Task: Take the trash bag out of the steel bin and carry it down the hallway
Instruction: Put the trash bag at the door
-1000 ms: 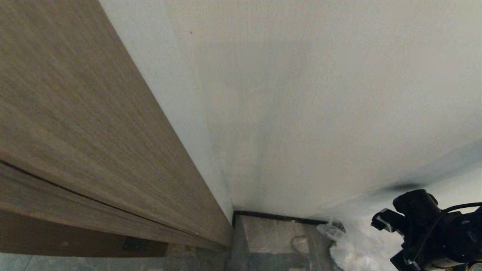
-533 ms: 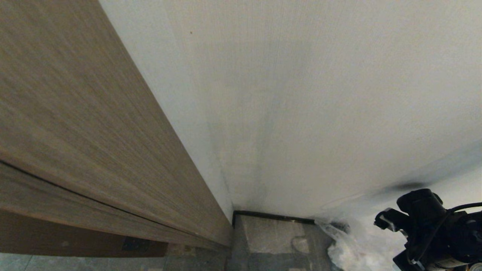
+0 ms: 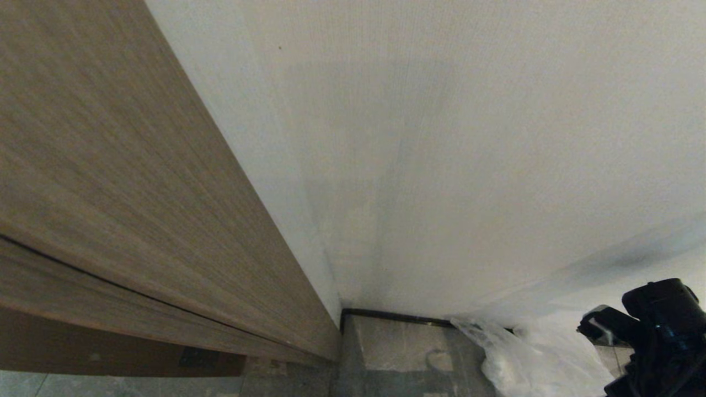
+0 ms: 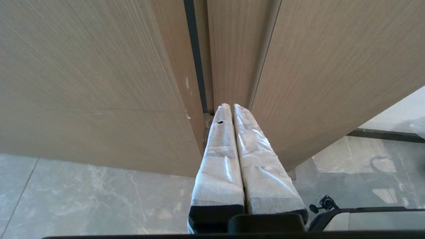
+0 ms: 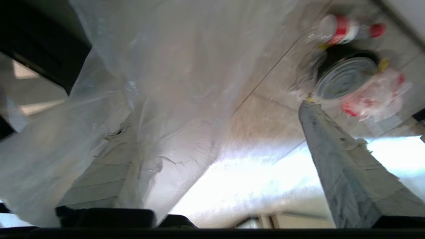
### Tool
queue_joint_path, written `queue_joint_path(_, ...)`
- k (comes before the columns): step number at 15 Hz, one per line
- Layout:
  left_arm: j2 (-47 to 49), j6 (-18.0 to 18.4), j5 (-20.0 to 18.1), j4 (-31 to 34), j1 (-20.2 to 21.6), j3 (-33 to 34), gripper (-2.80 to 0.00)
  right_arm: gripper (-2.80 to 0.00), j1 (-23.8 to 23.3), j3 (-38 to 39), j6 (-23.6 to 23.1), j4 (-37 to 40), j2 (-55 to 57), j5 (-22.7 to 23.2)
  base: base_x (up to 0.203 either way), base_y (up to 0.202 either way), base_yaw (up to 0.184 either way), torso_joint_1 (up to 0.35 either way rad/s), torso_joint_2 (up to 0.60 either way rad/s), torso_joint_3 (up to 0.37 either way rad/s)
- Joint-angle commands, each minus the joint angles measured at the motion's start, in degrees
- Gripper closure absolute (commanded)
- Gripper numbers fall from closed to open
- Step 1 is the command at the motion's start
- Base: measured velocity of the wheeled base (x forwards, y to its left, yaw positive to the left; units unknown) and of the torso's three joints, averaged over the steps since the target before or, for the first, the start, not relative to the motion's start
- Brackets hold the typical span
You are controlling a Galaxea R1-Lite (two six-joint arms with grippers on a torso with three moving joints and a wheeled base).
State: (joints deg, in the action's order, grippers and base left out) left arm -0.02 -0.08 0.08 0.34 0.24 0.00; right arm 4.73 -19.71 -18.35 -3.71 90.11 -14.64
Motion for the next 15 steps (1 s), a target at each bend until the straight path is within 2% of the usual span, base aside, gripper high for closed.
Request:
queue_joint_path(1, 0.0, 0.0, 0.0, 0.0, 0.0, 0.1, 0.00, -2.80, 0.1, 1.2, 0.2, 1.3, -8.9, 0.2, 0.000, 0.000, 0.000, 0.000, 0.00, 0.000)
queue_joint_path(3, 0.0, 0.0, 0.0, 0.0, 0.0, 0.2, 0.00, -2.80, 0.1, 1.5, 0.3, 3.7, -11.6, 2.3, 0.000, 0.000, 0.000, 0.000, 0.00, 0.000)
queue_joint_path(6, 0.0, 0.0, 0.0, 0.0, 0.0, 0.1, 0.00, -2.80, 0.1, 1.9, 0.2, 4.3, -16.4, 2.7, 0.000, 0.000, 0.000, 0.000, 0.00, 0.000)
queue_joint_path(8, 0.0, 0.0, -0.1, 0.0, 0.0, 0.2, 0.00, -2.80, 0.5, 1.2, 0.9, 5.2, -13.7, 3.6, 0.000, 0.000, 0.000, 0.000, 0.00, 0.000)
queue_joint_path(10, 0.0, 0.0, 0.0, 0.0, 0.0, 0.1, 0.00, -2.80, 1.4, -1.8, 2.4, 1.4, -8.9, 5.5, 0.000, 0.000, 0.000, 0.000, 0.00, 0.000)
queue_joint_path(12, 0.0, 0.0, 0.0, 0.0, 0.0, 0.2, 0.00, -2.80, 1.8, -3.8, 2.7, -4.5, -4.6, 5.2, 0.000, 0.000, 0.000, 0.000, 0.00, 0.000)
queue_joint_path(15, 0.0, 0.1, 0.0, 0.0, 0.0, 0.2, 0.00, -2.80, 2.4, -3.9, 2.4, -5.8, -0.7, 3.6, 0.000, 0.000, 0.000, 0.000, 0.00, 0.000)
